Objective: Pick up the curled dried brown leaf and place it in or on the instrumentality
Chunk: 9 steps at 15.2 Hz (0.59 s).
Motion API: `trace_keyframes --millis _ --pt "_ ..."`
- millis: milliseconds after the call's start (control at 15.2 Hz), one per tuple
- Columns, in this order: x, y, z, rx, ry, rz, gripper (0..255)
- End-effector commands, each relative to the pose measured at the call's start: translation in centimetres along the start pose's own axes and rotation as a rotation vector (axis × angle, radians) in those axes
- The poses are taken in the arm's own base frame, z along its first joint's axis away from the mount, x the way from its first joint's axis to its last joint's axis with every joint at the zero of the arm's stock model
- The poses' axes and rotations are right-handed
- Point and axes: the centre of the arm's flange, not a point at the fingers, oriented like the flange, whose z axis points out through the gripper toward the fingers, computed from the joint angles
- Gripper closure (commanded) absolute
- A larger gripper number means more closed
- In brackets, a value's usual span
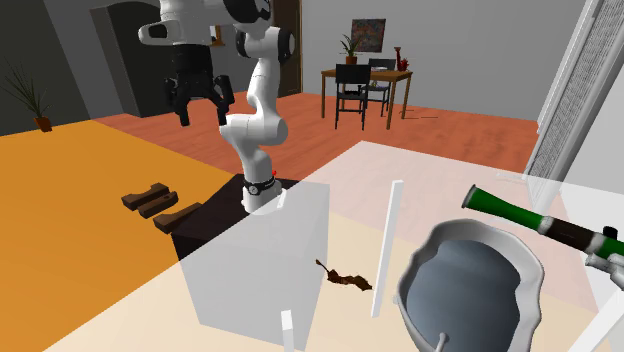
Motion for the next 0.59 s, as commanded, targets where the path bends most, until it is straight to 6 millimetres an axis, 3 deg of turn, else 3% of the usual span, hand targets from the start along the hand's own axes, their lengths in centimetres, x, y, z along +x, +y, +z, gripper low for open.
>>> trace_keyframes --millis 0,528 --pt "0.0 0.0 0.0 0.000 0.000 0.000 0" --pt "4.3 -6.4 6.3 0.059 0.004 -0.039 0"
